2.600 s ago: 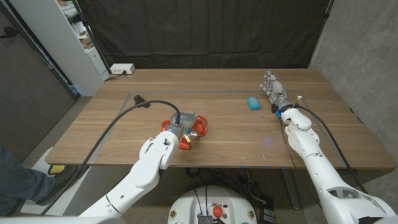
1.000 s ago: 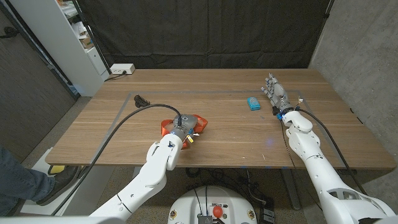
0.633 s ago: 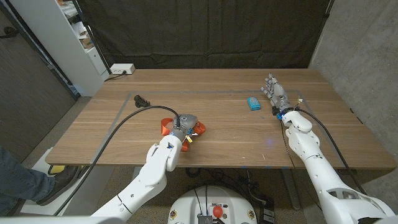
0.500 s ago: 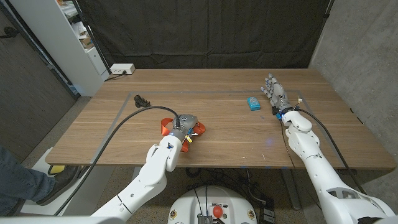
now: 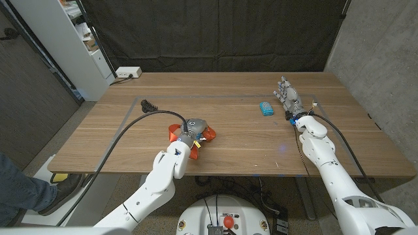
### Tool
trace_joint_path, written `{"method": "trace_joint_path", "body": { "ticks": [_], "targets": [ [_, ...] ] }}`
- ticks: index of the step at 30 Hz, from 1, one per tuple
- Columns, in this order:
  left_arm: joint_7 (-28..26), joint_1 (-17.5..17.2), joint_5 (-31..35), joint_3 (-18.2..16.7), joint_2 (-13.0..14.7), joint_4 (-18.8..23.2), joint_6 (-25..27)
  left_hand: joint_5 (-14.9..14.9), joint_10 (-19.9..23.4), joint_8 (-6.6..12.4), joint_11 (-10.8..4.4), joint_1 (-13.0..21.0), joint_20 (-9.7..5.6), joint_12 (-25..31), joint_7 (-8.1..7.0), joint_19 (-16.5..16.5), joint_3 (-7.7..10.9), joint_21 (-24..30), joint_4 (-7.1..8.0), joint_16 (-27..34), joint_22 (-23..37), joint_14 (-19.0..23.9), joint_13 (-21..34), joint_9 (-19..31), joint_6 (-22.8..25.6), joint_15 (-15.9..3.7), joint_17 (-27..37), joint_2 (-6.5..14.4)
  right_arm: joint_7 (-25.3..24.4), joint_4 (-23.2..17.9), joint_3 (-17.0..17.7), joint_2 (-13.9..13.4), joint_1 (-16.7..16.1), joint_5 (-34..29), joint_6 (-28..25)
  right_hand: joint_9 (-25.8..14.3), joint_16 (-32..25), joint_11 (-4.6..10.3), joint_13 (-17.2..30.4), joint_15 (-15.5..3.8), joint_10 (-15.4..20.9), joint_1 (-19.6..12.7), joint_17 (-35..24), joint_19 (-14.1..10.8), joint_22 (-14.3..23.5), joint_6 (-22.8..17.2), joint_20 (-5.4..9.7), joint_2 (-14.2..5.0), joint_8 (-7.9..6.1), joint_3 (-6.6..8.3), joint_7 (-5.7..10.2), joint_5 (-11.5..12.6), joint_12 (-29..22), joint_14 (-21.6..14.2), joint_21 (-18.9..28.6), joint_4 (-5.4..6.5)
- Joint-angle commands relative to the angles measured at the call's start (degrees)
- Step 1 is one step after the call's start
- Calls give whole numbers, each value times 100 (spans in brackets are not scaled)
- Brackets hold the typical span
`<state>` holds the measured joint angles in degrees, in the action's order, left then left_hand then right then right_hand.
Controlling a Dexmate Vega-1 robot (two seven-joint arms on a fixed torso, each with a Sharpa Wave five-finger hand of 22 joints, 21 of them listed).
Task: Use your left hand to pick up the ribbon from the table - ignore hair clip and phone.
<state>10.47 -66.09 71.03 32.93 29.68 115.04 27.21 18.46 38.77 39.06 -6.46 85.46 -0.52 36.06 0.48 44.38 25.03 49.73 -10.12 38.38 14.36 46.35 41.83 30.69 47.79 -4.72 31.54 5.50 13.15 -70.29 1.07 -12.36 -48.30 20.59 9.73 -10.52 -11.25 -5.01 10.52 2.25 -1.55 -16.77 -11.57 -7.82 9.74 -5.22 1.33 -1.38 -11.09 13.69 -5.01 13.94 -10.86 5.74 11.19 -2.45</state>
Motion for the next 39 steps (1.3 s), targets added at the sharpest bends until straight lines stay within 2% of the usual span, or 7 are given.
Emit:
{"method": "trace_joint_path", "body": {
  "ticks": [1,9,24,39],
  "targets": [
    [-19,79,-95,-6,-6,80,56,69,74,39,8,31,-39,36,-16,-23,4,86,22,35,-14,80,87,3,4,-363,46,-17,18,-38,40,-13,-19,27,17,-32,-36,-31,23,44,-16,17,-34,-37,7,-14,-24,-53,-5,9,30,4,-32,15,-24,-43],
    [-61,82,-174,-44,-5,167,54,124,112,48,25,13,-41,43,-22,-65,12,203,28,29,-43,99,213,-4,5,-349,103,-38,42,-56,66,-19,-36,52,40,-32,-38,-28,23,47,-8,13,-33,-38,7,-14,-24,-55,-5,8,26,4,-35,9,-23,-49],
    [-743,-142,-345,-248,-177,423,158,199,135,60,10,-12,-89,31,-36,-83,31,401,32,49,-97,189,405,-26,19,-318,200,-69,58,-143,77,-8,-72,86,87,-32,-40,-41,24,47,4,7,-33,-49,7,-24,-24,-61,-9,8,28,3,-40,2,-18,-64],
    [-983,-158,-417,-342,-174,535,113,264,196,72,-12,-57,-128,16,-63,-87,49,616,39,114,-166,331,608,-49,38,-320,336,-112,47,-151,76,13,-81,106,102,-32,-42,-38,25,48,2,6,-34,-57,7,-23,-22,-69,-8,7,19,3,-39,-4,-15,-72]
  ]
}}
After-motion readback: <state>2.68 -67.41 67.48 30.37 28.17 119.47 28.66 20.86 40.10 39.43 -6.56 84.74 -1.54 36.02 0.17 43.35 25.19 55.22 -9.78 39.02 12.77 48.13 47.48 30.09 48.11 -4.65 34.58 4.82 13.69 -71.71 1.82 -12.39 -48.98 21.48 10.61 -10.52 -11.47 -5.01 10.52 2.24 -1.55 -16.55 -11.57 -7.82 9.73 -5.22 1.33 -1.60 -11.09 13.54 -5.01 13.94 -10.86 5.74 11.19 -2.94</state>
